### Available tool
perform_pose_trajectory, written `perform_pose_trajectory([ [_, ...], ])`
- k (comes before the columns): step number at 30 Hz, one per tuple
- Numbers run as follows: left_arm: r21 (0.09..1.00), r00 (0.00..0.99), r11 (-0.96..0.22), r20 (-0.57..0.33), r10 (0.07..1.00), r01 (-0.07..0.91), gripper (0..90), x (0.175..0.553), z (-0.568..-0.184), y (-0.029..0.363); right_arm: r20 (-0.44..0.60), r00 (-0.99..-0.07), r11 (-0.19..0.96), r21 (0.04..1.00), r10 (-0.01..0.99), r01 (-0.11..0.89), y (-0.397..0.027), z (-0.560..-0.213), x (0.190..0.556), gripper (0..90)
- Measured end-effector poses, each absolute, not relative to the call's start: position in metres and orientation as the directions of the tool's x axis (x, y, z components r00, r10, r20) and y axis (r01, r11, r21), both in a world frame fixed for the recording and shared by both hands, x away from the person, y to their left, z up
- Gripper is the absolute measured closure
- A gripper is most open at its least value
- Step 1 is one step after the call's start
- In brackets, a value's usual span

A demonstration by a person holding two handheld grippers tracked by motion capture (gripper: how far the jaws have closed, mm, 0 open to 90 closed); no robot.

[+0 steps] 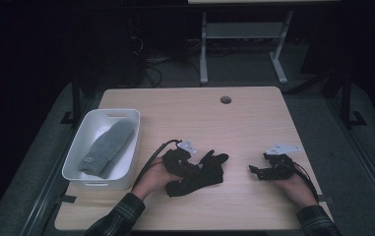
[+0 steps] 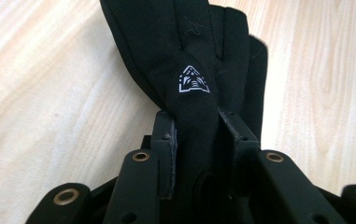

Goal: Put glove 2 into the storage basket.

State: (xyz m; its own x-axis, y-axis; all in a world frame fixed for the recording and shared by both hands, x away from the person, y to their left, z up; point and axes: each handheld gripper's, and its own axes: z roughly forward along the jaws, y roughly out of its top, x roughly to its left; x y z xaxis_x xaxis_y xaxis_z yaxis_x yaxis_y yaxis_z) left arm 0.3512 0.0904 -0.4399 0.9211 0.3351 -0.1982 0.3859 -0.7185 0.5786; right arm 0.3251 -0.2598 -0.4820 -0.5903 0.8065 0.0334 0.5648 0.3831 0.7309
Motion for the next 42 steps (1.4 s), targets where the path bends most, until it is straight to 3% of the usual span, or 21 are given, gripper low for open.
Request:
perform_pose_trajectory([
  [10,0.595,0.904,-0.688,-0.185,0.387,0.416,69.4,0.349,-0.404,0.106,0.035,-0.594,0.387,0.728,0.803,0.566,-0.259,-0.482,0.325,18.5],
  [18,0.612,0.885,-0.661,-0.157,0.437,0.435,69.3,0.355,-0.371,0.129,0.037,-0.597,0.394,0.718,0.801,0.573,-0.257,-0.483,0.326,9.5],
  [42,0.651,0.744,-0.510,-0.129,0.656,0.562,69.3,0.368,-0.315,0.253,0.039,-0.604,0.400,0.716,0.796,0.572,-0.256,-0.483,0.324,7.4],
])
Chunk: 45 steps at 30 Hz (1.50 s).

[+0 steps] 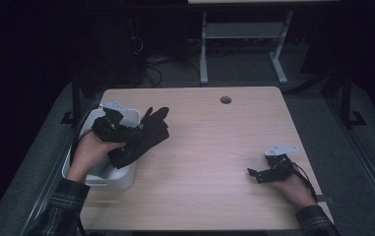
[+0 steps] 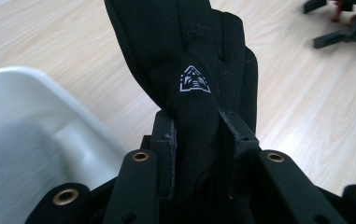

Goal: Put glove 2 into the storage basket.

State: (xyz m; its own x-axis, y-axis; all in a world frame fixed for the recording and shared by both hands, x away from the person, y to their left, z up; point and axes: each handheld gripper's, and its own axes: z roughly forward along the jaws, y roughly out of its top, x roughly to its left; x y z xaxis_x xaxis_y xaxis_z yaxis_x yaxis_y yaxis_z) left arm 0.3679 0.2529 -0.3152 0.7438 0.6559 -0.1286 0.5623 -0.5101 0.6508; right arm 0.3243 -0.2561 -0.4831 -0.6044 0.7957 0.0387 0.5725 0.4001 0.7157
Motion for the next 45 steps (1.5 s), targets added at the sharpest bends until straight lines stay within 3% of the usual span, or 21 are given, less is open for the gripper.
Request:
perform_pose_trajectory([
  [19,0.640,0.525,-0.330,-0.136,0.840,0.694,69.2,0.375,-0.326,0.341,0.038,-0.603,0.399,0.716,0.797,0.573,-0.256,-0.483,0.324,7.4],
  [36,0.578,0.437,-0.251,-0.207,0.876,0.776,68.0,0.384,-0.368,0.365,0.036,-0.605,0.401,0.717,0.796,0.570,-0.256,-0.483,0.324,7.4],
  [40,0.564,0.443,-0.270,-0.193,0.876,0.780,61.5,0.386,-0.376,0.363,0.036,-0.605,0.401,0.717,0.795,0.570,-0.256,-0.483,0.324,7.4],
  [45,0.566,0.445,-0.300,-0.135,0.885,0.768,37.6,0.387,-0.378,0.360,0.036,-0.605,0.401,0.717,0.795,0.569,-0.256,-0.483,0.324,7.4],
])
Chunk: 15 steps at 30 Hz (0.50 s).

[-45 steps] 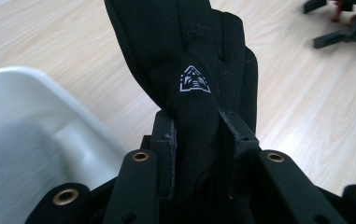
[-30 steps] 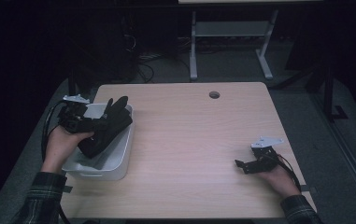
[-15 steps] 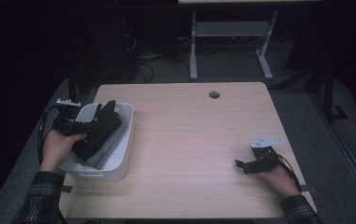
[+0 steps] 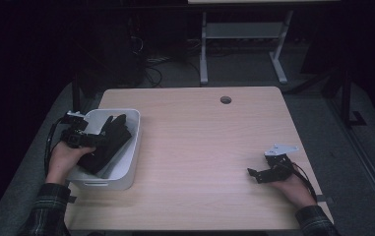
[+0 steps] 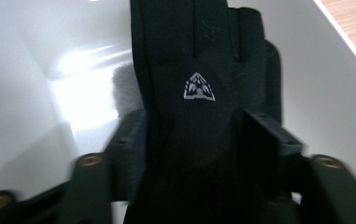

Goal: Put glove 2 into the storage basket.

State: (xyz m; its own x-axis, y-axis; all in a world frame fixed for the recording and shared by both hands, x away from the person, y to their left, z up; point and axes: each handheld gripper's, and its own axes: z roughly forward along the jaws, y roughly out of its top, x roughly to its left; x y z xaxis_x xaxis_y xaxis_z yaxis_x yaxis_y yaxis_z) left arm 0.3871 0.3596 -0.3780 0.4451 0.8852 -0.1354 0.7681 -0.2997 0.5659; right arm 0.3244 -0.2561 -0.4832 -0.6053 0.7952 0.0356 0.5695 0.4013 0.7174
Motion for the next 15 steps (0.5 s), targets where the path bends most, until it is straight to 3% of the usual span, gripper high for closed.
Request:
perform_pose_trajectory([
  [8,0.608,0.461,-0.316,-0.093,0.883,0.728,21.5,0.387,-0.367,0.358,0.036,-0.605,0.401,0.717,0.795,0.570,-0.256,-0.483,0.324,7.4],
  [15,0.652,0.491,-0.320,-0.093,0.866,0.687,19.9,0.383,-0.351,0.347,0.038,-0.603,0.399,0.716,0.797,0.573,-0.256,-0.483,0.324,7.4],
])
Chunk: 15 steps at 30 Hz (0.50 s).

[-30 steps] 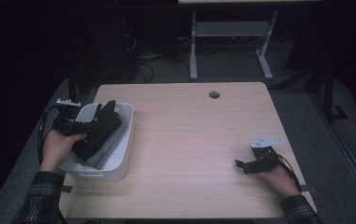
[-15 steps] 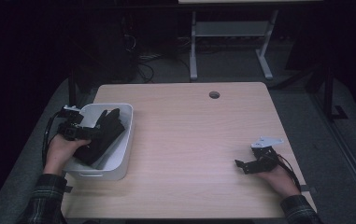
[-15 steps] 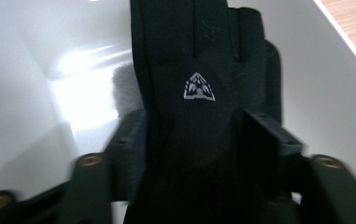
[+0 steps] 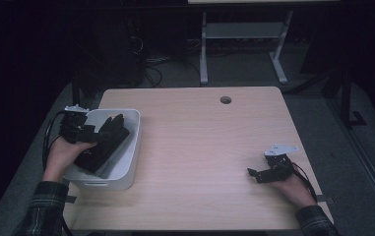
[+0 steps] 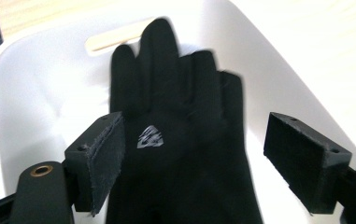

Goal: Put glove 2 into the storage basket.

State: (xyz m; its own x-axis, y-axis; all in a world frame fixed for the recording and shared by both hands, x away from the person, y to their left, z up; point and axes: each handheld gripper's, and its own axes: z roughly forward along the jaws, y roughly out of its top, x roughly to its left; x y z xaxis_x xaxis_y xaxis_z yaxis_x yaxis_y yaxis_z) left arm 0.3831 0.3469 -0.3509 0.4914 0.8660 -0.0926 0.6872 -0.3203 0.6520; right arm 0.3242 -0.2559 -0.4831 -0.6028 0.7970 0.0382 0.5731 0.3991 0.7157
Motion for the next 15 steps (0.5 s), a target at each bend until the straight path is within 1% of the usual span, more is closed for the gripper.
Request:
perform_pose_trajectory([
  [7,0.680,0.543,-0.334,-0.112,0.832,0.652,18.7,0.381,-0.345,0.323,0.039,-0.602,0.399,0.716,0.797,0.574,-0.256,-0.483,0.324,7.4],
  [15,0.695,0.592,-0.364,-0.110,0.799,0.620,18.5,0.383,-0.345,0.293,0.039,-0.603,0.399,0.715,0.797,0.574,-0.256,-0.483,0.324,7.4],
])
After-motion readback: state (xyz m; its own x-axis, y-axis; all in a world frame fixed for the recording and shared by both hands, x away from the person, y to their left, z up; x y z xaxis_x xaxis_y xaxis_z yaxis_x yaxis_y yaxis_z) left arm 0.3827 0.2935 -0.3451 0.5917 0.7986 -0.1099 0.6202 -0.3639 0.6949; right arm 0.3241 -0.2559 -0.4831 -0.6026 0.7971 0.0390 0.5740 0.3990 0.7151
